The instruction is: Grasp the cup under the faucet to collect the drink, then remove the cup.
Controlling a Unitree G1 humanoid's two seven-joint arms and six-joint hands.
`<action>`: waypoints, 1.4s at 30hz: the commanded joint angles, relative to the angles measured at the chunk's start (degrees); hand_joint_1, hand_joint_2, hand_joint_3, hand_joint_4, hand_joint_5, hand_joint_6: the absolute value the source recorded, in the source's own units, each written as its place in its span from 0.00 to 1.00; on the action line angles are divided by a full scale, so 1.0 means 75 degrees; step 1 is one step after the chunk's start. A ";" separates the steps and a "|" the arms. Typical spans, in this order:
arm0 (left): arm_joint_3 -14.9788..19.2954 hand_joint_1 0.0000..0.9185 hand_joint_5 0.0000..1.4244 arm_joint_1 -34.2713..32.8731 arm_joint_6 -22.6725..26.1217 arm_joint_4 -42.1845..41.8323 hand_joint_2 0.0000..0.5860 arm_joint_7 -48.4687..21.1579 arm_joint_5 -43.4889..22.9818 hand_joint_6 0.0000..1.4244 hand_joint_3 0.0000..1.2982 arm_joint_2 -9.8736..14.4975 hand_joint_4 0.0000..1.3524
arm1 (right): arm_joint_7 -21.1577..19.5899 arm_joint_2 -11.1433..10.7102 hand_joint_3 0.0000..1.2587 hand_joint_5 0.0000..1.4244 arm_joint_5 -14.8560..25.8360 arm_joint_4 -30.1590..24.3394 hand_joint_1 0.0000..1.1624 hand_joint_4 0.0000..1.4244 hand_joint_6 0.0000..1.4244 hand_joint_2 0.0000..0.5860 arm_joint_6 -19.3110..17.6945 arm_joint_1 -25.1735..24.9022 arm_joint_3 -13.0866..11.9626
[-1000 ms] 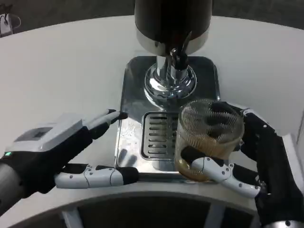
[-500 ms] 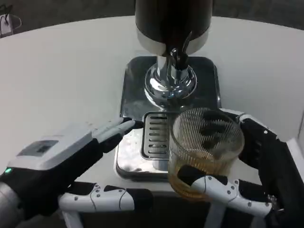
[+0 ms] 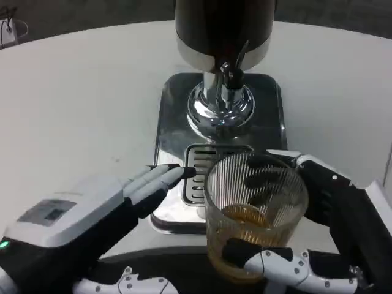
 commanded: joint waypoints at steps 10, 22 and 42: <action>0.0120 0.00 0.00 0.0472 -0.0164 -0.0528 0.03 -0.0192 0.0453 0.02 0.00 -0.0041 0.00 | 0.0486 -0.0551 0.78 0.92 0.0938 -0.0743 0.78 0.83 1.00 0.37 -0.0008 0.0503 -0.0967; 0.0004 0.00 0.00 0.0583 -0.0120 -0.0874 0.03 -0.0436 0.0896 0.00 0.00 -0.0055 0.00 | 0.0721 -0.0824 0.78 0.92 0.1459 -0.0968 0.78 0.83 1.00 0.37 -0.0021 0.0778 -0.1581; 0.0105 0.00 0.00 0.0680 0.0134 -0.1077 0.03 -0.0682 0.1137 0.00 0.00 -0.0222 0.00 | 0.0867 -0.0920 0.79 0.93 0.1566 -0.1174 0.78 0.84 1.00 0.37 -0.0031 0.0897 -0.1668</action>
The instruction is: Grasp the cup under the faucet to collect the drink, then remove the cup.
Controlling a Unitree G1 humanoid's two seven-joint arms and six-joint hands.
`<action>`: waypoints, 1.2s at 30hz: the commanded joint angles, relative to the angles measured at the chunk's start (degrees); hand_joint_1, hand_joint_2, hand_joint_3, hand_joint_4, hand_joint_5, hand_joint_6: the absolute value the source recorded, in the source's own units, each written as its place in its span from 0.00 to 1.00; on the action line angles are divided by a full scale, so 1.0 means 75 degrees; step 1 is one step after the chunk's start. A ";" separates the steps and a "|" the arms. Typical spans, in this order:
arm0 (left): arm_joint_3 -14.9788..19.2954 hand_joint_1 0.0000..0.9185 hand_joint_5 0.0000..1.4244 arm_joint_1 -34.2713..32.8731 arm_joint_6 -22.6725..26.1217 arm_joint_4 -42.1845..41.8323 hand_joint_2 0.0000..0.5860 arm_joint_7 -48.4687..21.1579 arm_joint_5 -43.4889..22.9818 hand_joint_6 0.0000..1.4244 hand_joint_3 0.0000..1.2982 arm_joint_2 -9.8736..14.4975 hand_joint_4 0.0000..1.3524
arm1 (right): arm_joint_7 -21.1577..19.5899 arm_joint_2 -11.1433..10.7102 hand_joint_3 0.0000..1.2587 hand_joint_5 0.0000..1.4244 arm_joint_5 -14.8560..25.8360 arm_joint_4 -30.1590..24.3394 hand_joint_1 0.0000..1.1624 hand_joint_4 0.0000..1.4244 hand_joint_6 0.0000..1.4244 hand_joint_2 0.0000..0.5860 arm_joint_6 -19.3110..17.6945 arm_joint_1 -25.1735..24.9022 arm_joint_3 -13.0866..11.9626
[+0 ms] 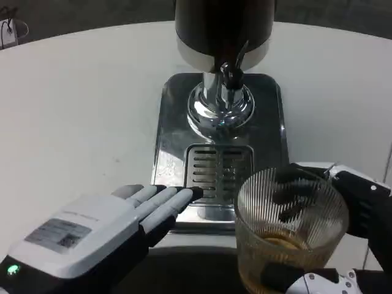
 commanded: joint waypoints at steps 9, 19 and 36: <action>0.0071 0.00 0.00 0.0091 0.0187 -0.0171 0.03 -0.0130 -0.0029 0.00 0.00 -0.0090 0.00 | 0.0065 -0.0064 0.79 0.93 0.0270 -0.0294 0.78 0.84 1.00 0.37 -0.0162 0.0172 -0.0141; 0.0128 0.00 0.00 0.0082 0.0322 -0.0272 0.03 -0.0216 -0.0107 0.00 0.00 -0.0095 0.00 | 0.0078 -0.0101 0.79 0.93 0.0368 -0.0352 0.78 0.84 1.00 0.37 -0.0201 0.0246 -0.0207; 0.0200 0.00 0.00 0.0154 0.0448 -0.0382 0.03 -0.0243 -0.0233 0.00 0.00 -0.0105 0.00 | 0.0064 -0.0158 0.80 0.93 0.0487 -0.0411 0.78 0.84 1.00 0.37 -0.0221 0.0316 -0.0299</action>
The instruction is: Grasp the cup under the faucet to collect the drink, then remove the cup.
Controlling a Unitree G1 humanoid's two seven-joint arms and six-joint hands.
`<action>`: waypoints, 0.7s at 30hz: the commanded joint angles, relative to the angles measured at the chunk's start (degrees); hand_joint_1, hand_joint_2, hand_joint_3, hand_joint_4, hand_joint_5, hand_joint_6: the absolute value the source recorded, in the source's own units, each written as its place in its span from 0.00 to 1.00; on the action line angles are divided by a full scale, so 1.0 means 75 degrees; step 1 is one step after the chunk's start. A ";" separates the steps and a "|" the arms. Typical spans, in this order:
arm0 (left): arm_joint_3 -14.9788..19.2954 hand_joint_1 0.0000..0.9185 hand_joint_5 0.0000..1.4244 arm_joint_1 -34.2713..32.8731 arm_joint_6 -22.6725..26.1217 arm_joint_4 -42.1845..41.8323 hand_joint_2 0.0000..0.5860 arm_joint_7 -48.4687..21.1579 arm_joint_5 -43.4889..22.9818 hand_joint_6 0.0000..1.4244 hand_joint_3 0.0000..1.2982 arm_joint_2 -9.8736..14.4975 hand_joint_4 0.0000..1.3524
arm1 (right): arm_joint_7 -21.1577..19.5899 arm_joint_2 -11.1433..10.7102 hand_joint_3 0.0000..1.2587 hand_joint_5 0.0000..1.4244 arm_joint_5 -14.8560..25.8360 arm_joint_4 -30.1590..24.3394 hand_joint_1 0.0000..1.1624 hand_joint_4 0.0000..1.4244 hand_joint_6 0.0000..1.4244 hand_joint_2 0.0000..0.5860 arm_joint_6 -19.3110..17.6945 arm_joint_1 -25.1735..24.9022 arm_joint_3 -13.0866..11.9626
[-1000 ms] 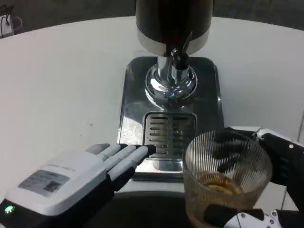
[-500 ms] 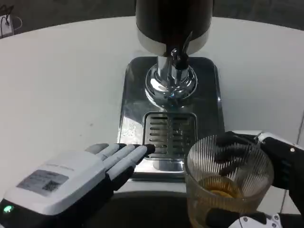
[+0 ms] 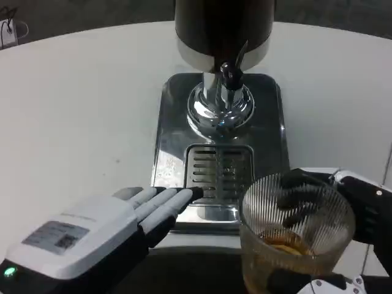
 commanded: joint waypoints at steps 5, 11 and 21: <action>0.0111 0.00 0.00 0.0075 0.0078 -0.0092 0.03 -0.0084 -0.0020 0.00 0.00 -0.0021 0.00 | 0.0005 -0.0007 0.80 0.94 0.0189 -0.0271 0.78 0.84 1.00 0.37 -0.0213 0.0021 -0.0076; 0.0090 0.00 0.00 0.0048 0.0121 -0.0080 0.03 -0.0090 -0.0031 0.00 0.00 -0.0002 0.00 | -0.0005 -0.0004 0.80 0.94 0.0181 -0.0248 0.78 0.84 1.00 0.37 -0.0210 0.0005 -0.0059; 0.0053 0.00 0.00 -0.0068 0.0184 -0.0002 0.03 -0.0112 -0.0064 0.00 0.00 0.0024 0.00 | -0.0016 -0.0010 0.81 0.94 0.0186 -0.0219 0.78 0.84 1.00 0.37 -0.0155 -0.0079 -0.0062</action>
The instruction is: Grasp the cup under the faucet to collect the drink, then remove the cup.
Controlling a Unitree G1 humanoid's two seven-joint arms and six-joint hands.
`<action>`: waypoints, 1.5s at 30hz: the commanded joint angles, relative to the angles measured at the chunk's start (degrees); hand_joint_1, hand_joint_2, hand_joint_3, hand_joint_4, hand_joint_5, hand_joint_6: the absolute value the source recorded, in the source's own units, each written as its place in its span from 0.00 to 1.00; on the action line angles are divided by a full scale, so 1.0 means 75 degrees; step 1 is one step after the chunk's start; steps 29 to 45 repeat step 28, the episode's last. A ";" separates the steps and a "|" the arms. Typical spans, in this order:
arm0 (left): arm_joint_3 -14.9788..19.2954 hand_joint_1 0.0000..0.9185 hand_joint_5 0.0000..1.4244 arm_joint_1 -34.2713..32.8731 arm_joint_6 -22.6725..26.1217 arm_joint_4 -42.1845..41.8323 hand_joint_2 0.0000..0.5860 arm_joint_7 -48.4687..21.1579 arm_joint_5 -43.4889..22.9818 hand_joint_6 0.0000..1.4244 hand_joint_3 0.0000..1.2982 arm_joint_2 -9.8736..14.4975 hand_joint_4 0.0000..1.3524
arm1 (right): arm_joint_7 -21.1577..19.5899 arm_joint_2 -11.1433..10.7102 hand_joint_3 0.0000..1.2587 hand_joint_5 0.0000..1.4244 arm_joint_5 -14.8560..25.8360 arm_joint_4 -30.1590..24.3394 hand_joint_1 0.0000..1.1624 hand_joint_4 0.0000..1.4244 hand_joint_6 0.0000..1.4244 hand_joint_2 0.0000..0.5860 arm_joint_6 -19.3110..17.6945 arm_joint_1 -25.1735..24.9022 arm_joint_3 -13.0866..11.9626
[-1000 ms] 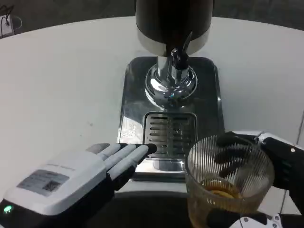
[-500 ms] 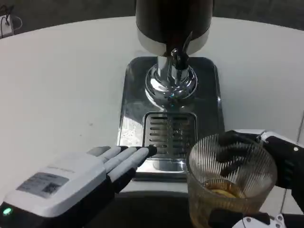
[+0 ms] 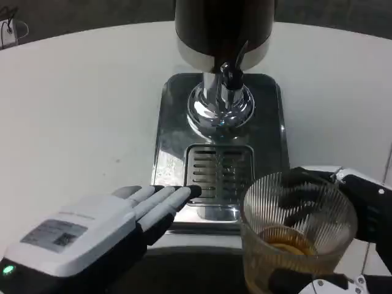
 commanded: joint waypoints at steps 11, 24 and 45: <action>-0.0041 0.00 0.00 -0.0106 0.0126 0.0097 0.03 -0.0110 -0.0045 0.00 0.00 0.0038 0.00 | -0.0021 0.0031 0.81 0.94 0.0150 -0.0100 0.77 0.85 1.00 0.38 -0.0102 -0.0157 0.0020; -0.0144 0.00 0.00 -0.0212 0.0209 0.0170 0.03 -0.0120 -0.0013 0.00 0.00 0.0064 0.00 | -0.0026 0.0037 0.81 0.94 0.0153 -0.0027 0.77 0.85 1.00 0.38 -0.0072 -0.0269 0.0044; -0.0176 0.00 0.00 -0.0264 0.0219 0.0202 0.03 -0.0125 -0.0018 0.00 0.00 0.0073 0.00 | -0.0027 0.0031 0.81 0.94 0.0154 -0.0010 0.77 0.85 1.00 0.38 -0.0060 -0.0301 0.0034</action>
